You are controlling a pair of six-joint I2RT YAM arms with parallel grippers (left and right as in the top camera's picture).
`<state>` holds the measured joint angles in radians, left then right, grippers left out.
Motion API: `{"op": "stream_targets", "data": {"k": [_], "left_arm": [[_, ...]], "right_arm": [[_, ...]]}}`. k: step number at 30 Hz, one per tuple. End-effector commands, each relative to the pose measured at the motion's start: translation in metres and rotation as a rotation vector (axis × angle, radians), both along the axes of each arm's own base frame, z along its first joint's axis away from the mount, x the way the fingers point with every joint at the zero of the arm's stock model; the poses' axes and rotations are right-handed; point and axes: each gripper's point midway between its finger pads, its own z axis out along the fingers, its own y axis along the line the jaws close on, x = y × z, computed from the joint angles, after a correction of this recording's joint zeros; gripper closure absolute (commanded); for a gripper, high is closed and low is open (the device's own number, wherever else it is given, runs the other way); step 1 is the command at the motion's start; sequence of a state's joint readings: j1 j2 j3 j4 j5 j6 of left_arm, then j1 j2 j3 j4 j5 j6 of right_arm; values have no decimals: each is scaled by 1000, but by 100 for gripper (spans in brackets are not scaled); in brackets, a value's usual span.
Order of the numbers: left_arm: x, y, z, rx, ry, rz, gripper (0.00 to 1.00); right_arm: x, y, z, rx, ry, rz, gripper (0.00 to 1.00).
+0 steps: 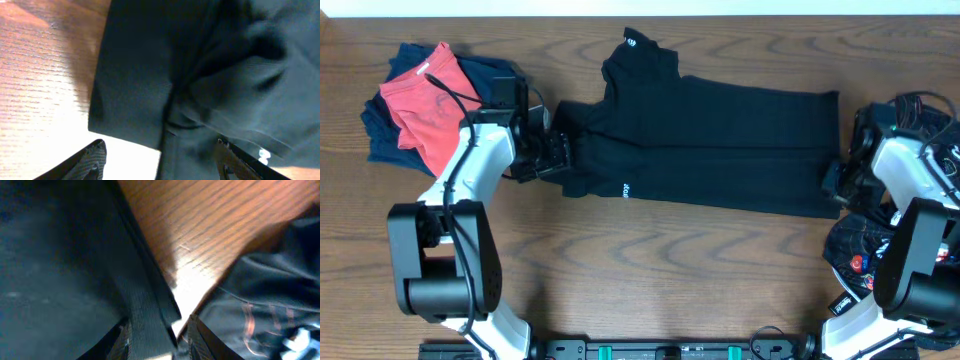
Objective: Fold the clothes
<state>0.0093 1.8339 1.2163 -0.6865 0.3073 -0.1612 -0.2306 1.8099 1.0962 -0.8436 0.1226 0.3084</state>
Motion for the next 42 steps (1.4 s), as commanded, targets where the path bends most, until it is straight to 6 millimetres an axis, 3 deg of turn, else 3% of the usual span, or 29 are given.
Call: {"op": "stream_targets", "data": {"k": [1, 7, 10, 12, 13, 16, 17, 22, 25, 30, 35, 39, 42], "left_arm": [[-5, 10, -22, 59, 45, 12, 29], [0, 11, -42, 64, 60, 17, 29], [-2, 11, -52, 64, 80, 15, 29], [-4, 11, -58, 64, 98, 15, 41], [-6, 11, -61, 64, 108, 14, 57], [-15, 15, -68, 82, 153, 16, 92], [-17, 19, -69, 105, 164, 18, 94], [-39, 57, -66, 298, 254, 97, 94], [-59, 68, -60, 328, 335, 168, 94], [-90, 71, -54, 329, 467, 223, 94], [-118, 61, -44, 291, 592, 205, 94], [-123, 61, -32, 293, 592, 191, 94], [-107, 62, -12, 286, 495, 205, 90]], "right_arm": [[-6, 0, -7, 3, -15, 1, 68], [-13, 0, -16, -4, -6, 0, 99], [-13, -1, -16, -7, -6, -2, 99], [-13, -1, -16, -7, -6, -2, 99], [-13, -1, -16, -7, -6, -2, 99], [-13, -2, -15, -10, -4, -2, 99], [-14, -3, -15, -15, -1, -2, 99], [-19, -11, -14, -67, 25, -2, 99], [-22, -12, -14, -72, 37, -3, 99], [-36, -18, -13, -78, 82, -52, 99], [-49, -17, -11, -65, 133, -61, 98], [-49, -15, -7, -54, 124, -61, 99], [-38, -13, 5, -34, 64, -59, 97]]}}
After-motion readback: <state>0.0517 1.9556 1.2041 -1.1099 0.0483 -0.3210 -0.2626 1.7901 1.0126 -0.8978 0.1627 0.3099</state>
